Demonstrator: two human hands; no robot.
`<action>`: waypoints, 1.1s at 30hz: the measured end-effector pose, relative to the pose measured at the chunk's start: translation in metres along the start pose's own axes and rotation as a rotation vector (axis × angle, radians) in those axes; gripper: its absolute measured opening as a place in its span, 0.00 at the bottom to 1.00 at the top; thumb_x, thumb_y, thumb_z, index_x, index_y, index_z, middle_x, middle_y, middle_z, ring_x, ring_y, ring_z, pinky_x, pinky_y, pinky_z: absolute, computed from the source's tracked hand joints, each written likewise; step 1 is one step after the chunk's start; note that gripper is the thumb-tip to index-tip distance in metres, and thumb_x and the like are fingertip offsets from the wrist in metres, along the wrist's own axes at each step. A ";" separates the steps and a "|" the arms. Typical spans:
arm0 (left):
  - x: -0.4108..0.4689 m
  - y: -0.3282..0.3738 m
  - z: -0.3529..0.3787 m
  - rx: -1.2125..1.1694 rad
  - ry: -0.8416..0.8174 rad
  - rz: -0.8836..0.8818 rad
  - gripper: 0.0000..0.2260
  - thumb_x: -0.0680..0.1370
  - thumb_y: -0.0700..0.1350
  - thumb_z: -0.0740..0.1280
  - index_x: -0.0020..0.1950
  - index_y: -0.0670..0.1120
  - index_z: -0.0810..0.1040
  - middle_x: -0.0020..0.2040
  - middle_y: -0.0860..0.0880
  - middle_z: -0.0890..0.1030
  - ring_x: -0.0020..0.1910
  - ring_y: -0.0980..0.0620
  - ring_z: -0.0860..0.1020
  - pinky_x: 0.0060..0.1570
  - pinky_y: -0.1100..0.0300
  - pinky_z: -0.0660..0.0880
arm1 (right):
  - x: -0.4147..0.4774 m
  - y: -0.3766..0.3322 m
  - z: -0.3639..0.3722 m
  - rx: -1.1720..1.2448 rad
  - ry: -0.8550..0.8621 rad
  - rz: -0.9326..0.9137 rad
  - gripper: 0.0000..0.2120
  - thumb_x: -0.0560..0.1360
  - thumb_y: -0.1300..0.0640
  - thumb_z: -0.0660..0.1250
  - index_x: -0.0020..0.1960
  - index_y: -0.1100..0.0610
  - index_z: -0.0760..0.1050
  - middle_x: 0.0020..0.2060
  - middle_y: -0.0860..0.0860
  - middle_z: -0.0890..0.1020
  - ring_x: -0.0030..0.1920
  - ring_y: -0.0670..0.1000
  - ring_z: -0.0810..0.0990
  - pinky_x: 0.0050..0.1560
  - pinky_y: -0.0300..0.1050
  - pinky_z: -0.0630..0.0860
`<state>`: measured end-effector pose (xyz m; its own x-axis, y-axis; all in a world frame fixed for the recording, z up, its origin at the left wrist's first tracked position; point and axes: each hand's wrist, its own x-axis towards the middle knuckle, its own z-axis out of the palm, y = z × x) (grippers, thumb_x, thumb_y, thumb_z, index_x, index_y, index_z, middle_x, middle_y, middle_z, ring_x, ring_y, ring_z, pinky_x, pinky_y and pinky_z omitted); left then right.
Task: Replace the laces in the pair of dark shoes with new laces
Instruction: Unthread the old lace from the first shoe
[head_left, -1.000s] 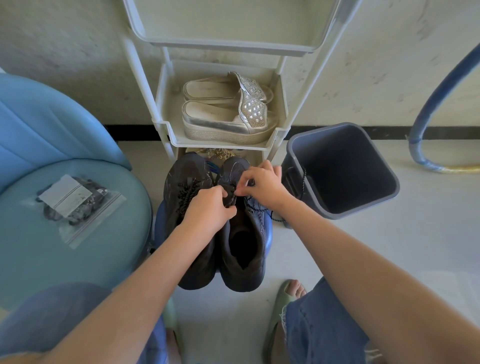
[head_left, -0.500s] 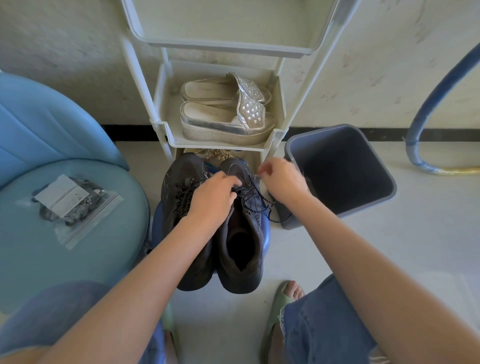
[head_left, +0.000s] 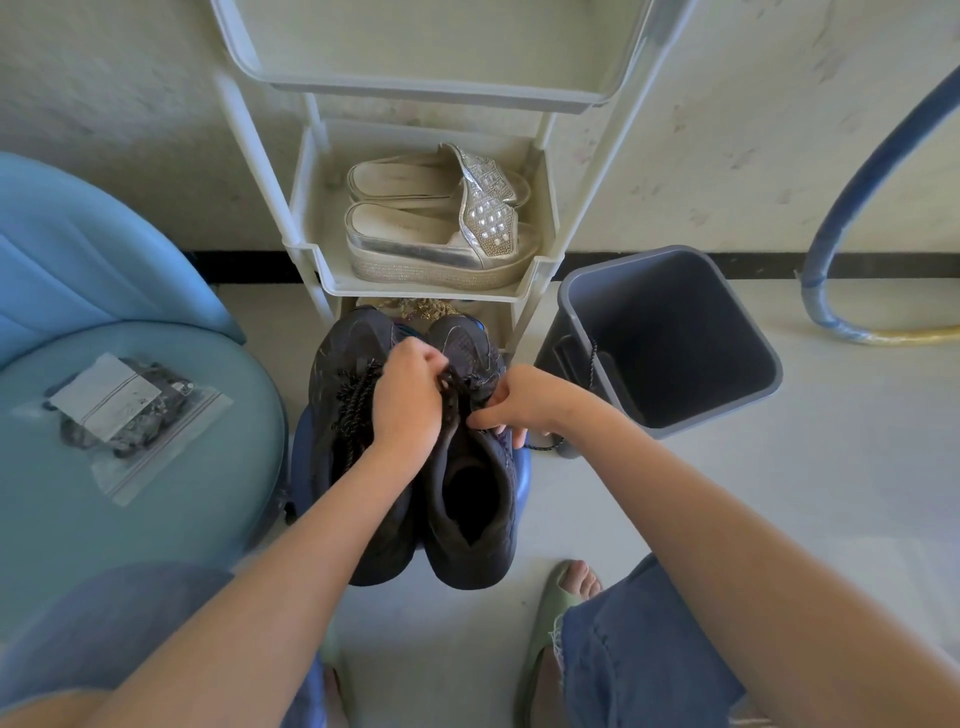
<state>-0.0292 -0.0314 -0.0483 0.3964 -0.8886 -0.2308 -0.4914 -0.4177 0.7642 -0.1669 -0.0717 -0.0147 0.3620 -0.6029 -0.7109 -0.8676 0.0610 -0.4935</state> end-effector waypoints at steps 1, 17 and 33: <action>0.001 0.005 -0.005 -0.278 -0.006 -0.195 0.08 0.81 0.39 0.58 0.53 0.38 0.75 0.45 0.45 0.77 0.45 0.47 0.79 0.46 0.51 0.77 | 0.000 0.000 -0.001 -0.007 -0.015 0.006 0.12 0.74 0.52 0.69 0.36 0.57 0.74 0.21 0.44 0.78 0.21 0.41 0.75 0.27 0.35 0.67; 0.004 0.006 -0.008 0.649 -0.226 0.490 0.08 0.76 0.50 0.67 0.51 0.49 0.82 0.49 0.49 0.76 0.54 0.49 0.74 0.42 0.58 0.66 | 0.002 0.002 0.003 0.070 0.003 -0.005 0.10 0.73 0.53 0.70 0.39 0.59 0.76 0.34 0.50 0.81 0.34 0.49 0.81 0.29 0.34 0.68; 0.002 0.018 -0.008 0.612 -0.413 0.658 0.10 0.79 0.46 0.63 0.59 0.53 0.77 0.53 0.54 0.81 0.60 0.52 0.73 0.68 0.56 0.56 | 0.004 0.002 0.004 0.011 0.027 -0.010 0.13 0.73 0.52 0.70 0.44 0.64 0.79 0.34 0.53 0.80 0.31 0.47 0.77 0.36 0.36 0.72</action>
<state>-0.0315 -0.0389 -0.0300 -0.3437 -0.9266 -0.1524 -0.8790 0.2603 0.3994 -0.1659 -0.0706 -0.0207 0.3607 -0.6249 -0.6924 -0.8604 0.0635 -0.5056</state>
